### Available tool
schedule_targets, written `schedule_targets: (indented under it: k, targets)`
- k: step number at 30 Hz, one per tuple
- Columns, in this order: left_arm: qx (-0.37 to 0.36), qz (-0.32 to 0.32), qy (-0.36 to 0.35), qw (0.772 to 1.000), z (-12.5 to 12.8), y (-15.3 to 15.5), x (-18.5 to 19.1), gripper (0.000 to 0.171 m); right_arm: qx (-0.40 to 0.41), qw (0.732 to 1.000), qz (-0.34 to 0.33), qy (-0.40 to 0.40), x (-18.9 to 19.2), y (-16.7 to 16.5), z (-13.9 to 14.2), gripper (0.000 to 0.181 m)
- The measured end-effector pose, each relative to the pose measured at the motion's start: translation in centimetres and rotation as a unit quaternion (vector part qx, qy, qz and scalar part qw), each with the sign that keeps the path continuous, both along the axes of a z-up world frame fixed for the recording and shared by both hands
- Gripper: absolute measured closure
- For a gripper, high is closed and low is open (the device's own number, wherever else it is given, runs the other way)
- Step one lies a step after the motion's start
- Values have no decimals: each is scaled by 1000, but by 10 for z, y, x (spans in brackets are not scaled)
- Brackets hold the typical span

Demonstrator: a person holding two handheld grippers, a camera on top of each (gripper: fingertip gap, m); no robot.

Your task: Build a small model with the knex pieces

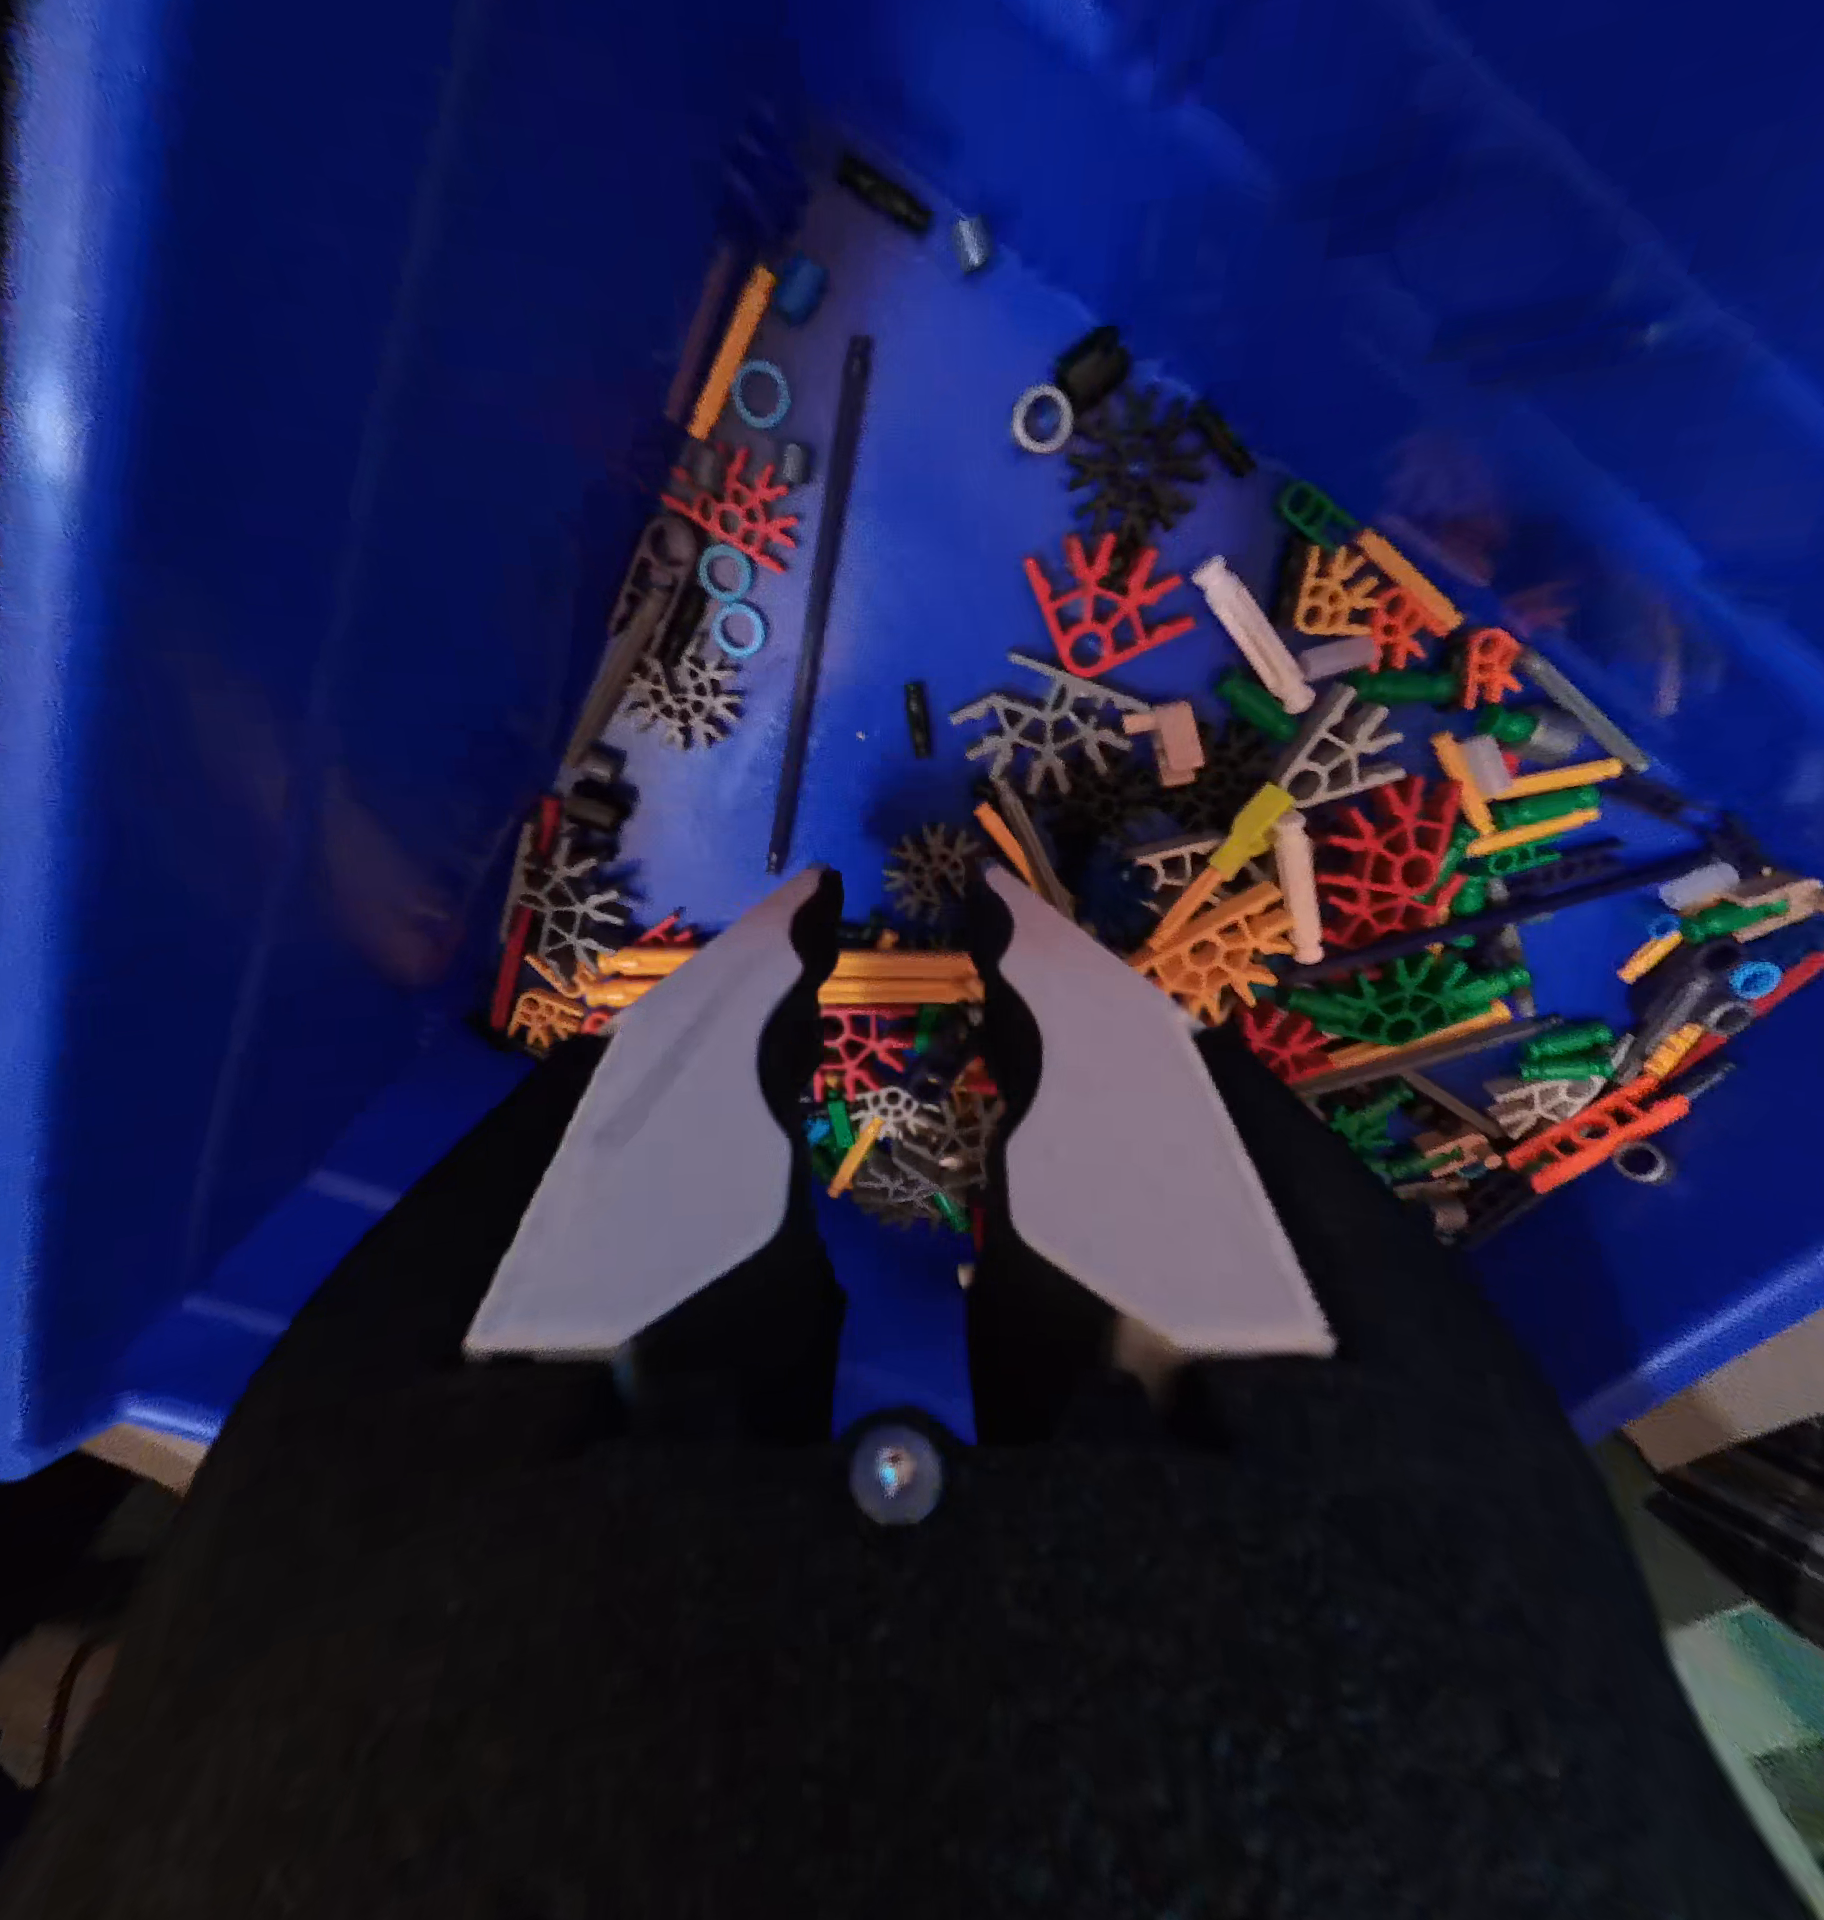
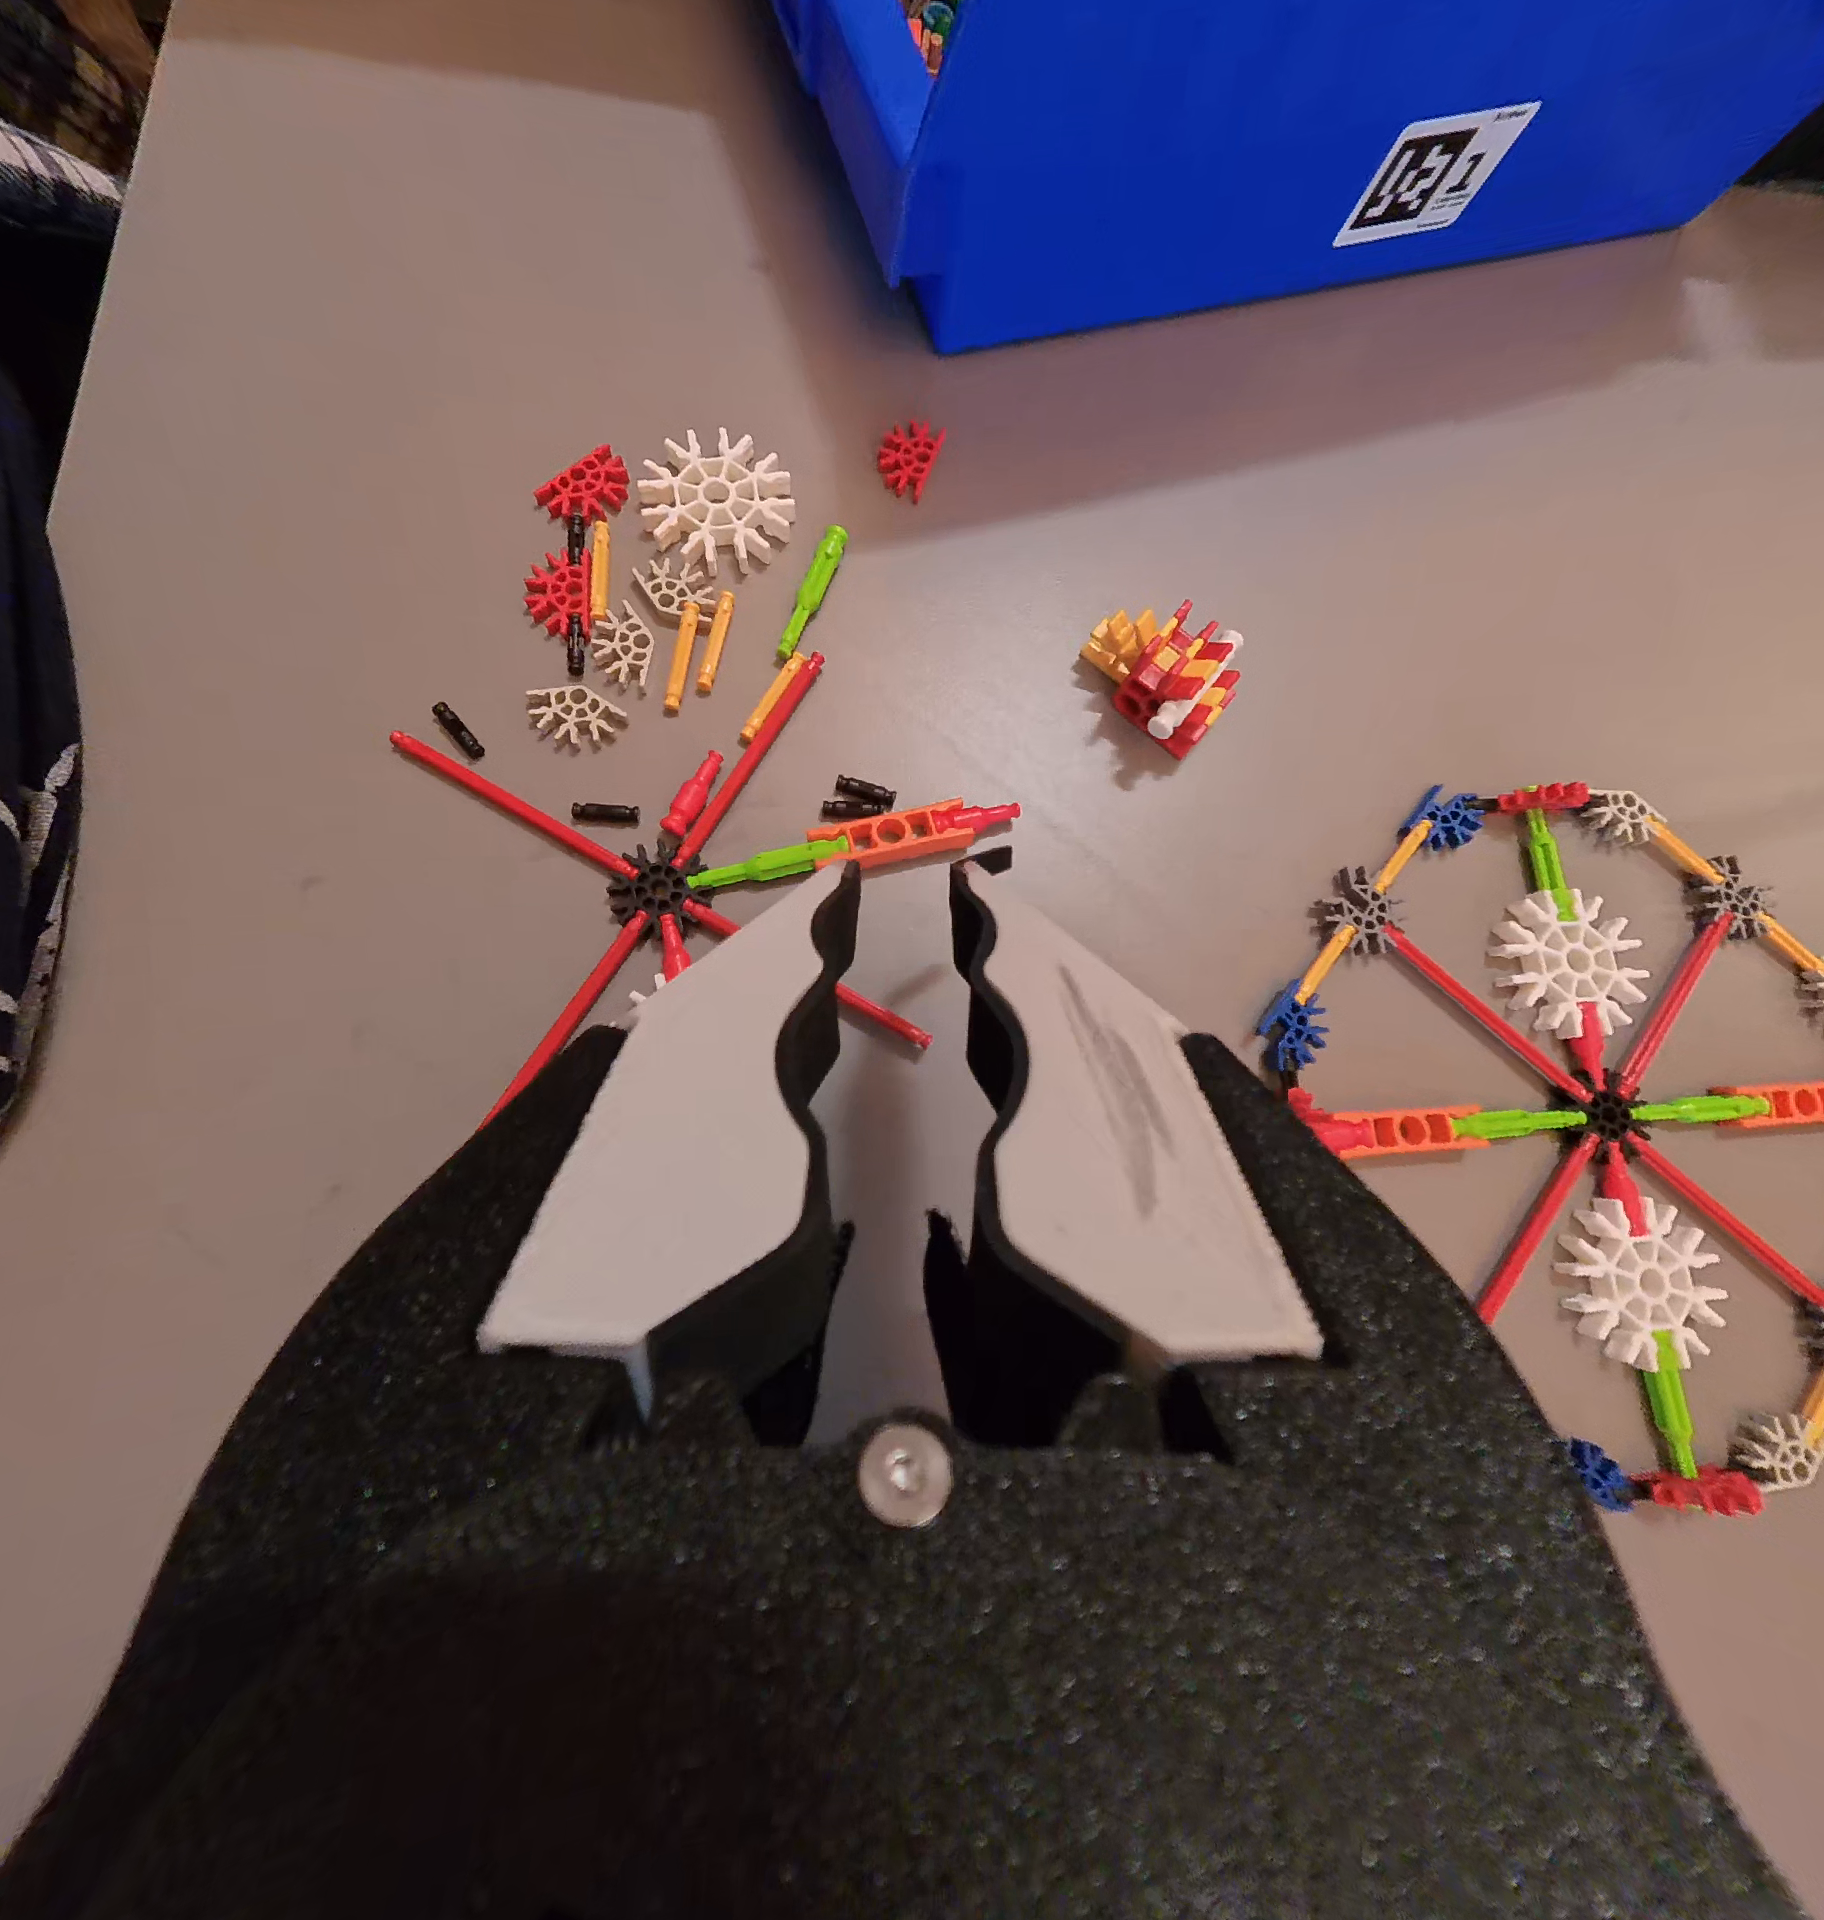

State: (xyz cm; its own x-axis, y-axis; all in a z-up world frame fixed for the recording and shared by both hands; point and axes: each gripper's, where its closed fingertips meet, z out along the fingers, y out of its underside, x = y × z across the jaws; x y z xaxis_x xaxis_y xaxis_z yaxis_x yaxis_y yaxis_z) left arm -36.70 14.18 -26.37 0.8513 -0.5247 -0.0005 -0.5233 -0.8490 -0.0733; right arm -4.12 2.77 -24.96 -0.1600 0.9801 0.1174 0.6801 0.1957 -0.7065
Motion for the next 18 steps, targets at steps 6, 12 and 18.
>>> schedule_targets:
  k: [6, 12, 18]
  targets:
    - [-28, -12, 11, 999, -17, -9, 1, 153, 1, 1000, -1, 0, 0, 1, 0, 165]
    - [-29, -24, 13, 999, -20, -10, 3, 146, 2, 1000, 0, 1, 0, 0, 1, 165]
    - [-21, -26, 17, 999, -20, -7, 1, 149, 4, 1000, -1, 2, 1, 1, 2, 165]
